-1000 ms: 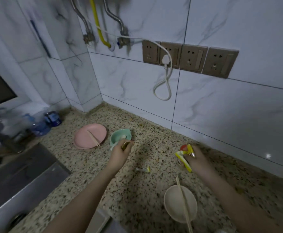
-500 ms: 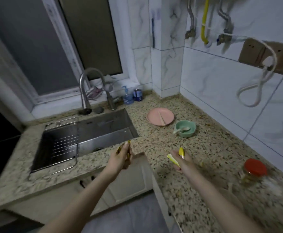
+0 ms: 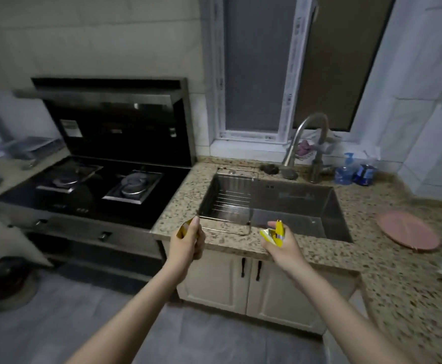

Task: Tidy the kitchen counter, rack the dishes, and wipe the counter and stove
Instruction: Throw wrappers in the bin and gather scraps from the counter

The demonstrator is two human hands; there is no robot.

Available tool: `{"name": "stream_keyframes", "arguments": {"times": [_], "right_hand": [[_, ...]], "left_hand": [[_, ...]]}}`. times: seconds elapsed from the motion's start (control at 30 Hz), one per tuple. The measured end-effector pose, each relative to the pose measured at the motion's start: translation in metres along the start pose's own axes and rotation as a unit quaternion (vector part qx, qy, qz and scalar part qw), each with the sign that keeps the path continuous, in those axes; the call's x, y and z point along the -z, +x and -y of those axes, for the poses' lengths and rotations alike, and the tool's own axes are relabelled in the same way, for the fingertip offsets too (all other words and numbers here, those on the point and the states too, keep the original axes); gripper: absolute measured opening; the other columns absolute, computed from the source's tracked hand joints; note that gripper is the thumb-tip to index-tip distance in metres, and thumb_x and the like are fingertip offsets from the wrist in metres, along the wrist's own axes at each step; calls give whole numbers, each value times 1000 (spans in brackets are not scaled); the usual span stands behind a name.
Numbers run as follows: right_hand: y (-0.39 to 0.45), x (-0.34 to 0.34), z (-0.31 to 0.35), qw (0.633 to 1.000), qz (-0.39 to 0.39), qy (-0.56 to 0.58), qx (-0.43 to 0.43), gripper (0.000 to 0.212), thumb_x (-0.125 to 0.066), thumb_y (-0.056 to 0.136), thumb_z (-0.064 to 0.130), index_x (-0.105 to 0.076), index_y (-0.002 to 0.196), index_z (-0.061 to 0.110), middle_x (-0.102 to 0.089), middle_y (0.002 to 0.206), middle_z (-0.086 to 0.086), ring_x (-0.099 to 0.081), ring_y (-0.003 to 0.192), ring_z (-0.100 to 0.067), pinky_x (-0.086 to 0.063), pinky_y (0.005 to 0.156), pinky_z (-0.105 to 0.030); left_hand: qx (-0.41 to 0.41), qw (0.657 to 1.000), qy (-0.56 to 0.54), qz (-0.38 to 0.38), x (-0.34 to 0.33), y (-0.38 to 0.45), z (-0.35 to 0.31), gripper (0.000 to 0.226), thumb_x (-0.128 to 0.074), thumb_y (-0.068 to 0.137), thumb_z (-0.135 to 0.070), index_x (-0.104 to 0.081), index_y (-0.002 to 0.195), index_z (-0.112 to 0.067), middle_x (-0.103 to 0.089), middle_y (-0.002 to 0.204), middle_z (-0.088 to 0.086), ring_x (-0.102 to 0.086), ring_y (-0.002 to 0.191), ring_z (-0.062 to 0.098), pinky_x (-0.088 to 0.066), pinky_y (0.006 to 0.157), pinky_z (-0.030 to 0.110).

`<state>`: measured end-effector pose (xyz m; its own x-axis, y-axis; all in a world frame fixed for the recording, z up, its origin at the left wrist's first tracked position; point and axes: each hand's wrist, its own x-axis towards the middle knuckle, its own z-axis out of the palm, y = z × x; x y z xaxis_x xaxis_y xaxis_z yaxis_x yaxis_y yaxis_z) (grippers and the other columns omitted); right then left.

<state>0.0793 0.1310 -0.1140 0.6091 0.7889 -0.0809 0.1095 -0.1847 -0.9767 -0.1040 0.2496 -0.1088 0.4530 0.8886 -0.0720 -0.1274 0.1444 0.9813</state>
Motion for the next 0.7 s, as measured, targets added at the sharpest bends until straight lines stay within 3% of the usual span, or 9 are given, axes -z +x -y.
{"name": "stream_keyframes", "arguments": {"times": [0.07,0.13,0.2,0.3,0.4,0.53,0.7], "right_hand": [[5,-64,13,998,56,3,-3,27,-58,92,10,-49,117,14,-55,86,-1,-50,61,-8,-43,55,-20],[10,-116,25,995,102,11,0,15,-48,97,8,-45,111,8,-53,73,-5,-44,40,-5,-34,36,-16],[16,-172,38,989,149,-1,6,5,-40,100,9,-40,104,6,-59,69,-8,-46,32,-5,-30,30,-14],[26,-256,61,976,219,-4,1,20,-33,102,14,-41,105,-5,-68,62,-5,-54,34,-10,-37,31,-15],[32,-342,81,953,300,-3,-32,44,-30,103,20,-51,108,-19,-71,62,-2,-63,42,-14,-48,39,-18],[27,-432,92,921,386,-11,-51,37,-33,103,24,-47,110,-10,-72,71,-8,-68,50,-23,-53,43,-23],[42,-537,106,902,427,-28,-61,29,-33,103,27,-46,103,1,-72,65,-9,-68,49,-24,-51,41,-23]], "left_hand": [[-4,999,-13,-40,59,-2,-12,46,-43,99,-34,-34,56,-21,-29,45,-6,-23,36,9,-19,38,16],[-7,997,-17,-73,110,-1,-23,44,-45,97,-36,-36,57,-20,-31,46,-5,-25,36,9,-21,38,15],[-19,994,-18,-102,168,1,-36,44,-46,96,-40,-40,56,-23,-33,47,-5,-27,36,9,-22,37,15],[-37,987,-32,-150,264,-1,-54,43,-45,96,-41,-43,56,-25,-34,47,-6,-28,36,8,-22,37,15],[-44,966,-52,-249,356,-9,-63,43,-45,96,-40,-42,56,-24,-35,47,-5,-27,36,8,-21,38,14],[-42,927,-94,-361,434,-10,-69,34,-47,96,-37,-42,68,-19,-36,47,-6,-25,35,7,-18,37,13],[-45,897,-114,-426,510,-3,-75,26,-50,95,-36,-48,77,-17,-41,51,-4,-25,36,6,-15,38,13]]}}
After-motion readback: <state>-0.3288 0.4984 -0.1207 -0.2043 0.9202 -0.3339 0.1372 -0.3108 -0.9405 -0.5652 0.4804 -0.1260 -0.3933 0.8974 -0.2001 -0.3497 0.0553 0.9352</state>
